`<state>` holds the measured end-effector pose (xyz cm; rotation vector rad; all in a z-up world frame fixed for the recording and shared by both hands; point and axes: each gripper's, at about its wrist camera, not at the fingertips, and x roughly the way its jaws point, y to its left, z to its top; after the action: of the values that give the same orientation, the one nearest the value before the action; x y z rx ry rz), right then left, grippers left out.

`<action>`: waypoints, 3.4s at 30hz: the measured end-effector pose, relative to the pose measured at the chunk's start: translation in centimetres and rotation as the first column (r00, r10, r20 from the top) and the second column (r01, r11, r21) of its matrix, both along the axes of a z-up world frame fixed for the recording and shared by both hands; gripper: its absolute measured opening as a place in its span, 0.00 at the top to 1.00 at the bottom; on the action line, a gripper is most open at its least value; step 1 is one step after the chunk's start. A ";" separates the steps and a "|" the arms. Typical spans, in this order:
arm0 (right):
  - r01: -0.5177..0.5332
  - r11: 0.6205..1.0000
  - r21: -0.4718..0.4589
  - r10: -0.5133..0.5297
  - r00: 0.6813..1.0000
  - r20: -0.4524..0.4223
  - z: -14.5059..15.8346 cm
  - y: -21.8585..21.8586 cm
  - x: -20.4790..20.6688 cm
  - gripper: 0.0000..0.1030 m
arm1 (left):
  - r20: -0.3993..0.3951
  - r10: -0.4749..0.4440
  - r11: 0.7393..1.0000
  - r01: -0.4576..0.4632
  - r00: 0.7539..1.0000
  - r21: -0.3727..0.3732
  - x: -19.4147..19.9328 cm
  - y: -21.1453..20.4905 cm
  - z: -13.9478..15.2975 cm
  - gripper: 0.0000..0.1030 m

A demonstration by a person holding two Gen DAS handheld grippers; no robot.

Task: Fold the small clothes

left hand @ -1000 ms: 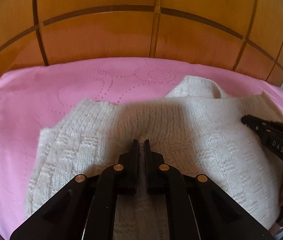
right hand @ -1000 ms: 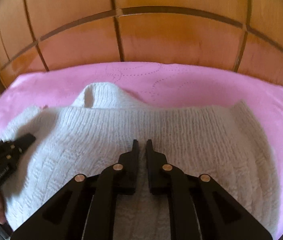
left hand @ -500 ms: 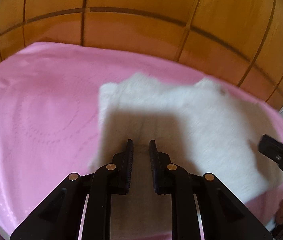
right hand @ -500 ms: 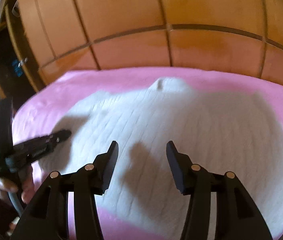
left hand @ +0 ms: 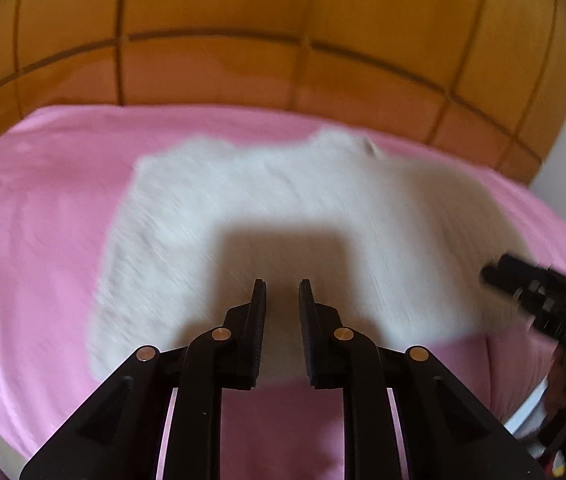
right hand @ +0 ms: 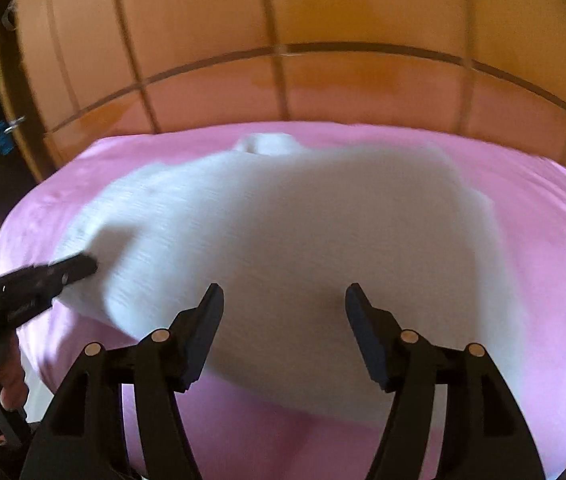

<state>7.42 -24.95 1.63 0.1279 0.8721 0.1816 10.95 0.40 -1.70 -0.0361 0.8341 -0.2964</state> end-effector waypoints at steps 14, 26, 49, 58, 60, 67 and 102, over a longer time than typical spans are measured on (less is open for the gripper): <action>0.119 0.991 0.063 -0.115 0.991 -0.064 -2.5 -5.5 -1.8 0.35 | -0.008 0.063 0.994 -0.062 0.998 0.087 -1.4 -1.6 -0.6 0.67; 0.330 0.917 0.225 -0.318 0.944 -0.091 -1.3 -14.1 -0.5 0.24 | 0.011 0.079 0.992 -0.080 0.997 0.097 -1.9 -1.3 0.2 0.67; 0.244 0.787 0.567 -0.145 0.966 -0.214 -5.6 -16.7 0.8 0.78 | -0.110 0.175 0.983 -0.179 0.978 -0.027 2.2 4.8 -1.0 0.67; 0.177 0.804 0.567 -0.110 0.983 -0.150 -1.6 -14.3 1.1 0.87 | -0.113 0.131 0.990 -0.137 0.985 -0.046 2.3 5.0 -0.9 0.67; 0.124 0.798 0.590 -0.079 0.992 -0.101 0.7 -13.2 1.5 0.87 | -0.122 0.113 0.990 -0.123 0.986 -0.075 2.4 5.5 -0.9 0.67; -0.115 0.781 0.614 0.103 0.993 0.056 7.7 -4.4 4.8 0.88 | -0.127 0.079 0.989 -0.094 0.989 -0.118 2.5 5.8 -1.2 0.67; -0.293 0.906 0.306 0.298 0.954 0.031 3.6 10.0 4.7 0.44 | -0.279 0.007 0.782 -0.179 0.960 -0.597 7.4 12.8 1.3 0.38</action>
<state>12.11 -14.95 5.22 0.2889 0.8722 0.6041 18.37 13.17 -0.45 -0.7531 0.9647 -0.4695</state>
